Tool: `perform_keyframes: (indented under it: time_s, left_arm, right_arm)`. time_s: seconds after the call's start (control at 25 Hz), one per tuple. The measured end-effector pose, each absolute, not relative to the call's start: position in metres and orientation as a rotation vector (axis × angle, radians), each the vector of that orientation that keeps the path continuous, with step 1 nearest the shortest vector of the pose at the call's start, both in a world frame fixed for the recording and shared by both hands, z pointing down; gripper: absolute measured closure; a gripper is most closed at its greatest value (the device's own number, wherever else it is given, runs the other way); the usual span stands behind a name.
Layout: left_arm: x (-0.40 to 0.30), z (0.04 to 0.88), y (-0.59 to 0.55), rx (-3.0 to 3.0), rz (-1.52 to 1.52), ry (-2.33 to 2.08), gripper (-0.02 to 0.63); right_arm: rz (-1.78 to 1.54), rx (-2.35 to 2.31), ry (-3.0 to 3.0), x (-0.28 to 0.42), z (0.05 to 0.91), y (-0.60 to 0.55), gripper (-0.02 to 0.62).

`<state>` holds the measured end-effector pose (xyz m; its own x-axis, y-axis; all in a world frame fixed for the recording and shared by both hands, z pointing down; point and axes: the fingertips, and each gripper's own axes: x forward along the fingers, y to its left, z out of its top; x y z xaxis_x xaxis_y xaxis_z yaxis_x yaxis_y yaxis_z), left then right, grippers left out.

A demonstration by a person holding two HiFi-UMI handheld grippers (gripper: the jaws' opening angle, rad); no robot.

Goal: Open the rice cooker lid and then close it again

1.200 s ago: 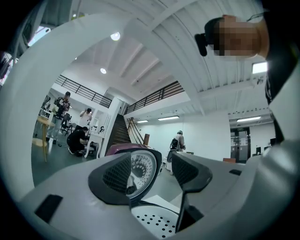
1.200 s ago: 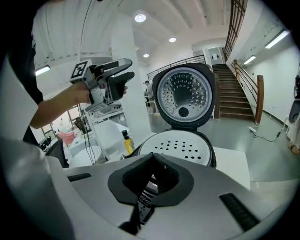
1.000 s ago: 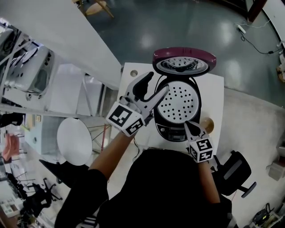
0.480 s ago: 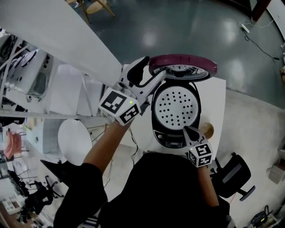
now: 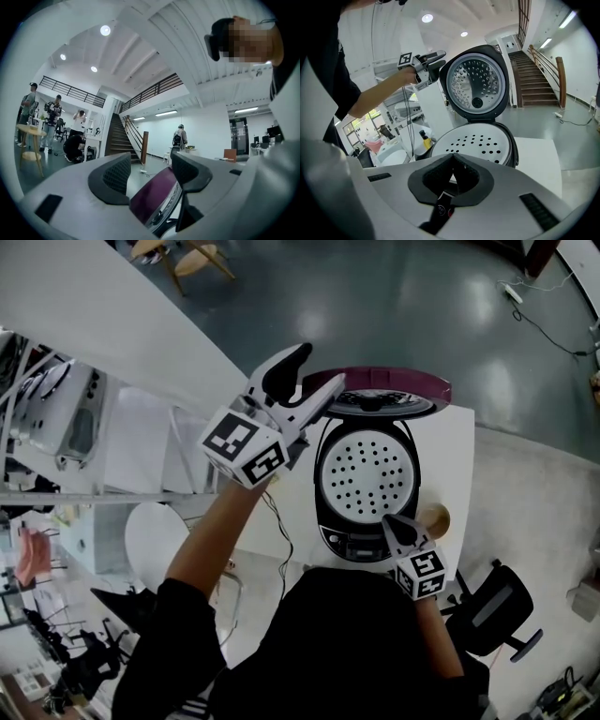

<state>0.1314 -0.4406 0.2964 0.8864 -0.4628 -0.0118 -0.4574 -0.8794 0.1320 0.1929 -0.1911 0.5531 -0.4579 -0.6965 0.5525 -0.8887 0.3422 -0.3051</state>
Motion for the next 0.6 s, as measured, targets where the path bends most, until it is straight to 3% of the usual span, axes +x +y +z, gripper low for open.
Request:
perform_keyframes:
  time_s: [0.6]
  left_arm:
    - [0.148,0.328,-0.459,2.892,0.133,-0.602,0.354]
  right_arm:
    - [0.847,1.448,-2.335,0.193,0.549,-0.195,0.595]
